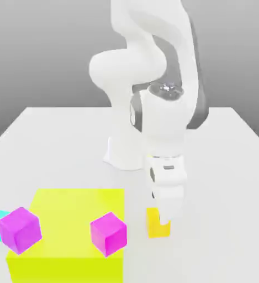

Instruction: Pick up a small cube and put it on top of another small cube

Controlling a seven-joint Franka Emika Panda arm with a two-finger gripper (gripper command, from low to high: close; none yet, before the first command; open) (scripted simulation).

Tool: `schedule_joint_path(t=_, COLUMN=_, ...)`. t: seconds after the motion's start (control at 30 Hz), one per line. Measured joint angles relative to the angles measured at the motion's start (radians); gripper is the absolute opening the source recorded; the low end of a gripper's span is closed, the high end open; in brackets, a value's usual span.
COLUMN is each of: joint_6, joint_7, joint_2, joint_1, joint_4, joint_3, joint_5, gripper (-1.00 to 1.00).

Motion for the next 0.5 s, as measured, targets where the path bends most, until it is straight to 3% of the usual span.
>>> schedule_joint_path(t=0.37, joint_6=0.132, joint_7=-0.126, joint_2=0.162, joint_1=-0.164, joint_4=0.016, joint_3=0.214, joint_5=0.180, gripper=0.00)
schedule_joint_path(t=0.4, joint_6=0.144, joint_7=-0.131, joint_2=0.176, joint_1=-0.183, joint_4=0.016, joint_3=0.236, joint_5=0.189, gripper=-1.00)
schedule_joint_path(t=0.5, joint_6=0.143, joint_7=-0.131, joint_2=0.176, joint_1=-0.183, joint_4=0.016, joint_3=0.236, joint_5=0.189, gripper=-1.00)
